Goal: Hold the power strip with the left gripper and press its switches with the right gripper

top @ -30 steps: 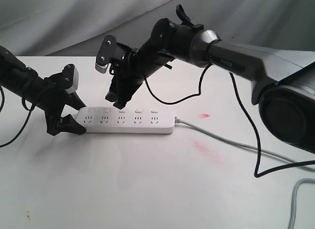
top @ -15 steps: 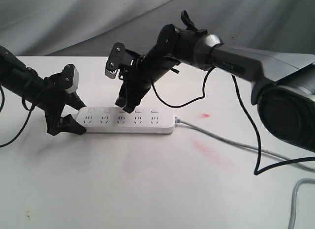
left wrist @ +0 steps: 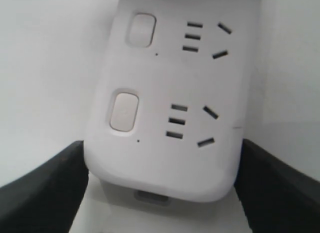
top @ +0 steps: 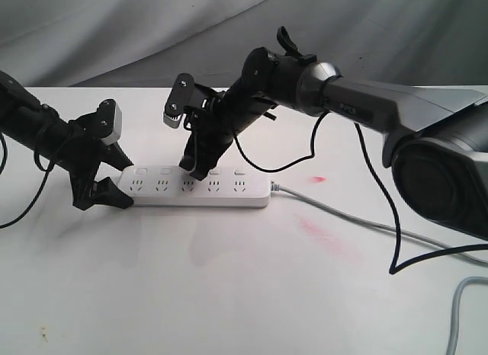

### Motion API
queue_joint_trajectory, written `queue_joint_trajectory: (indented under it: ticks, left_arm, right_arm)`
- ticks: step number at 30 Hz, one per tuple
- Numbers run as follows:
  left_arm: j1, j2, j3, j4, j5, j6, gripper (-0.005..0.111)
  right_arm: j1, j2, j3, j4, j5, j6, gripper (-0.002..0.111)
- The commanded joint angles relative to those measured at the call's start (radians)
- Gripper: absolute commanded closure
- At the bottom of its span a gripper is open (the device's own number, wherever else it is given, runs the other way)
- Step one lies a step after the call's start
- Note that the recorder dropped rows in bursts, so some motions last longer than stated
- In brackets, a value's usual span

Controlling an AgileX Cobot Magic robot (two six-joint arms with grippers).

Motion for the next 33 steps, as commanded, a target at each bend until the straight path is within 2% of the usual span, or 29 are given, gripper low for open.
queue_joint_trajectory:
  ticks: [1, 21, 27, 33]
  left_arm:
    - [-0.002, -0.002, -0.005, -0.006, -0.003, 0.002, 0.049]
    - [-0.002, -0.002, -0.005, -0.006, -0.003, 0.004, 0.049]
    - [-0.002, -0.002, -0.005, -0.006, -0.003, 0.004, 0.049]
    - [-0.002, -0.002, -0.005, -0.006, -0.003, 0.004, 0.049]
  right_arm:
    - [-0.007, 0.018, 0.006, 0.006, -0.004, -0.001, 0.055]
    - [-0.011, 0.020, 0.006, -0.088, 0.036, -0.013, 0.055]
    - [-0.011, 0.020, 0.090, -0.088, 0.022, -0.093, 0.055]
    - [-0.009, 0.020, 0.127, -0.055, -0.038, -0.093, 0.055]
